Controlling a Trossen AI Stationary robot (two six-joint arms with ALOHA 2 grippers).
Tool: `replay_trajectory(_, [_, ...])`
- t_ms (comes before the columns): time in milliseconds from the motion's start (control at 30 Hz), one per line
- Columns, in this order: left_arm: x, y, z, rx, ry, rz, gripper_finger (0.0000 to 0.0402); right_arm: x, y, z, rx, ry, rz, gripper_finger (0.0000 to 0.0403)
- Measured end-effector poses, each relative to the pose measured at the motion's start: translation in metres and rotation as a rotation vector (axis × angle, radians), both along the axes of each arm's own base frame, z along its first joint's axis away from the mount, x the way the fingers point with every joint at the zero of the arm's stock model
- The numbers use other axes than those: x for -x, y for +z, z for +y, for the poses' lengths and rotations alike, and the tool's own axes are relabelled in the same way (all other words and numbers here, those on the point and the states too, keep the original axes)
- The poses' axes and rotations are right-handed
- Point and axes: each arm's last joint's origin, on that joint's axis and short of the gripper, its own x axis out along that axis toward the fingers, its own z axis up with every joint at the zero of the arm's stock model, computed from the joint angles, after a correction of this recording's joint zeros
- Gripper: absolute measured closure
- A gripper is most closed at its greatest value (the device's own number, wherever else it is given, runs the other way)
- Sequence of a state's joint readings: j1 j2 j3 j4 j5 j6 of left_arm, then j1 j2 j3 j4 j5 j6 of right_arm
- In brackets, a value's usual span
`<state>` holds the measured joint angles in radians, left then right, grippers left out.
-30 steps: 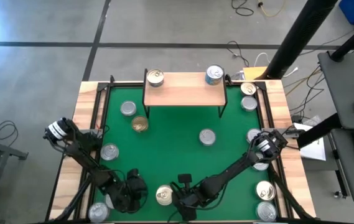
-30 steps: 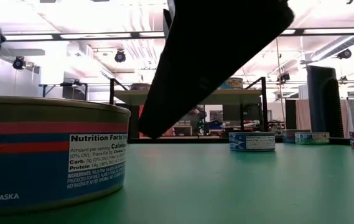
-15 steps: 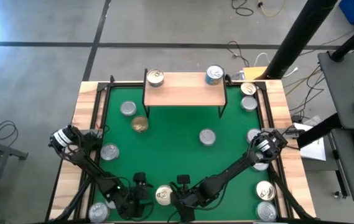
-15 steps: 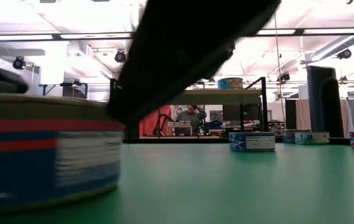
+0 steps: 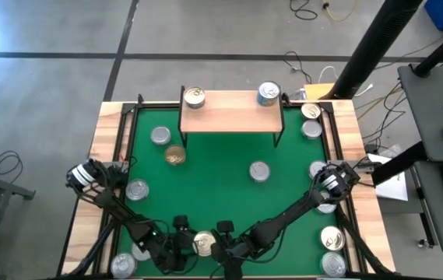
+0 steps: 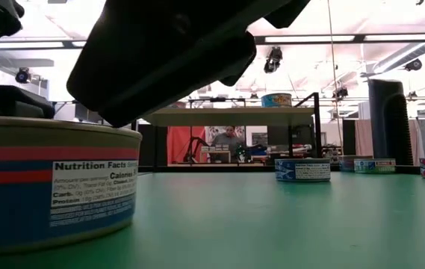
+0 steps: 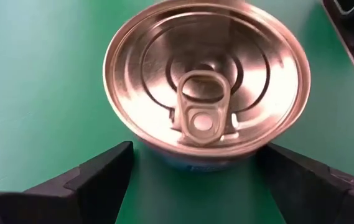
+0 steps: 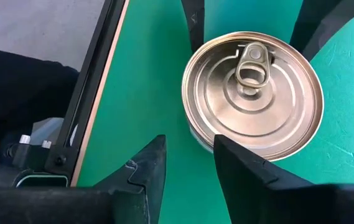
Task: Stack canned seafood by type on shelf
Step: Stack the blue pink tuna can on top of the blue pink tuna can on the shelf
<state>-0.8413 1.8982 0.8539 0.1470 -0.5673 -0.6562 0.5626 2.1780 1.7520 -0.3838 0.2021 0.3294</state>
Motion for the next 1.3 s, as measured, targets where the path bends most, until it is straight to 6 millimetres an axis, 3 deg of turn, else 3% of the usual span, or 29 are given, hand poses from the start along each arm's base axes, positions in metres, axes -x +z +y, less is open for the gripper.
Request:
replay_trajectory(700, [-0.001, 0.005, -0.008, 0.057, -0.016, -0.065, 0.0073, -0.007, -0.011, -0.028, 0.127, 0.034, 0.015, 0.0275])
replay_trajectory(933, [0.002, 0.002, -0.004, 0.025, 0.006, -0.014, 0.0071, -0.009, -0.006, -0.03, 0.154, 0.042, 0.02, 0.0239])
replay_trajectory(1300, [0.006, 0.005, 0.002, 0.015, 0.024, 0.07, 0.0062, -0.009, -0.006, -0.03, 0.15, 0.035, 0.015, 0.0148])
